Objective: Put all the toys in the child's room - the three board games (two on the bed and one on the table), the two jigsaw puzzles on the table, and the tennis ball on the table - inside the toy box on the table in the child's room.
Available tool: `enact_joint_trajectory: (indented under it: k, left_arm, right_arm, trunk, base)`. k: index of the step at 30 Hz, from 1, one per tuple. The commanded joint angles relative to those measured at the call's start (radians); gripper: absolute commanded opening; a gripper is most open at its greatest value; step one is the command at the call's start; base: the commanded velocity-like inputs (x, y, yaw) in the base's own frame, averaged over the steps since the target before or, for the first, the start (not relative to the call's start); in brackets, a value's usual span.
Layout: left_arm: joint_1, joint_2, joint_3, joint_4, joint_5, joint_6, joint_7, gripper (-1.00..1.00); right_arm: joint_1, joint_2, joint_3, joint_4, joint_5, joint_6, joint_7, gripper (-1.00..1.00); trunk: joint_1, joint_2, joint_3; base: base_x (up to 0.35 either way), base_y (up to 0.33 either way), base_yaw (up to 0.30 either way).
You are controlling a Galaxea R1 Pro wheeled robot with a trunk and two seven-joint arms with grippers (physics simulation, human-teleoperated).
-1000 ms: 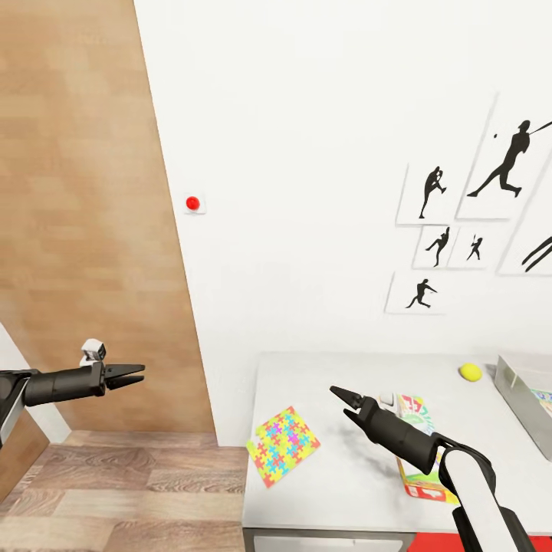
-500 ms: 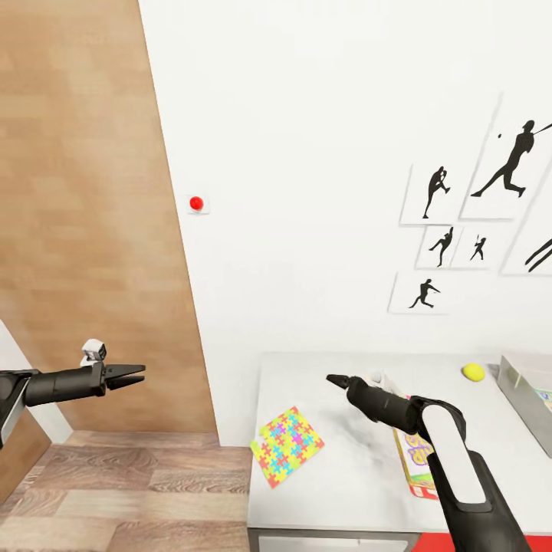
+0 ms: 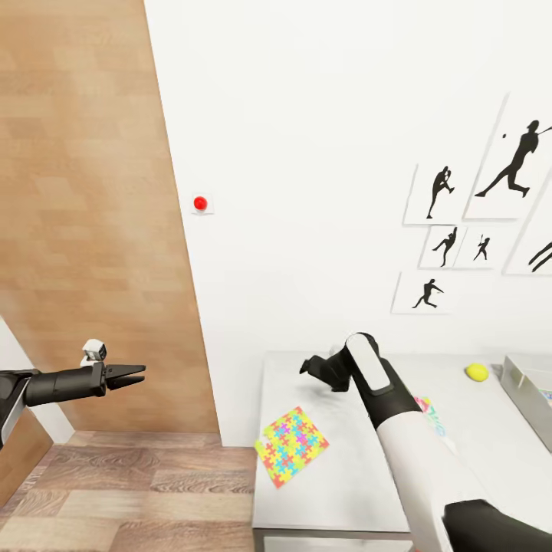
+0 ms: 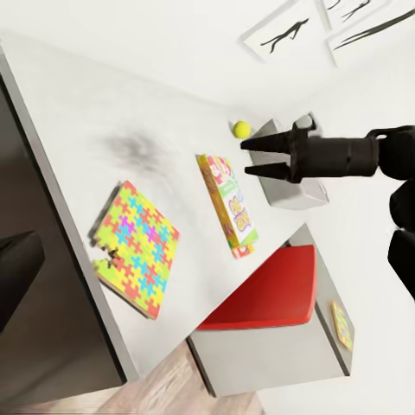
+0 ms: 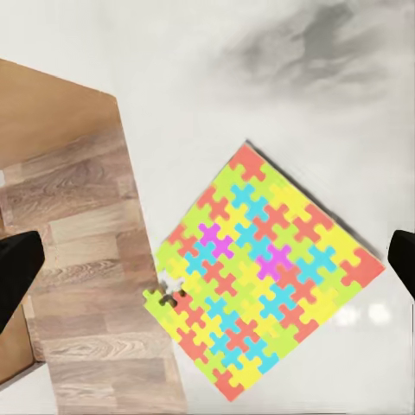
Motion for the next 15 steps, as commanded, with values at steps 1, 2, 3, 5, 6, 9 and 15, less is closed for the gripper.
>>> enact_joint_trajectory:
  k: [1, 2, 3, 5, 6, 9, 15]
  left_arm:
    - [-0.001, 0.001, 0.0, 0.0, 0.0, 0.011, -0.004, 1.0]
    - [-0.001, 0.001, 0.0, 0.0, 0.0, 0.011, -0.004, 1.0]
    - [-0.001, 0.001, 0.0, 0.0, 0.0, 0.011, -0.004, 1.0]
    - [-0.001, 0.001, 0.0, 0.0, 0.0, 0.011, -0.004, 1.0]
    - [-0.001, 0.002, 0.0, 0.001, 0.0, 0.011, -0.004, 1.0]
    - [-0.001, 0.003, 0.0, 0.001, 0.0, 0.011, -0.004, 1.0]
    - [-0.001, 0.003, 0.0, 0.002, 0.0, 0.006, -0.004, 1.0]
  right_arm:
    - [-0.01, 0.002, 0.026, 0.016, -0.007, -0.01, -0.025, 1.0]
    - [-0.016, 0.002, 0.051, 0.026, -0.007, -0.02, -0.037, 1.0]
    - [-0.019, 0.0, 0.07, 0.033, -0.007, -0.028, -0.044, 1.0]
    - [-0.022, -0.003, 0.086, 0.039, -0.008, -0.034, -0.05, 1.0]
    - [-0.023, -0.005, 0.092, 0.042, -0.008, -0.036, -0.052, 1.0]
    - [-0.023, -0.008, 0.099, 0.043, -0.008, -0.037, -0.053, 1.0]
    - [-0.022, -0.012, 0.107, 0.044, -0.008, -0.039, -0.048, 1.0]
  trunk:
    - [0.001, -0.002, -0.002]
    - [0.001, -0.002, -0.002]
    - [0.001, -0.002, -0.002]
    - [0.001, -0.002, -0.002]
    - [0.001, -0.002, -0.002]
    - [0.001, -0.002, -0.002]
    - [0.001, -0.002, -0.002]
  base:
    - [0.0, 0.201, 0.0]
    - [0.0, 0.138, 0.0]
    - [0.0, 0.088, 0.0]
    - [0.0, 0.074, 0.0]
    - [0.015, 0.136, 0.0]
    - [0.036, 0.187, 0.0]
    - [0.013, 0.082, 0.0]
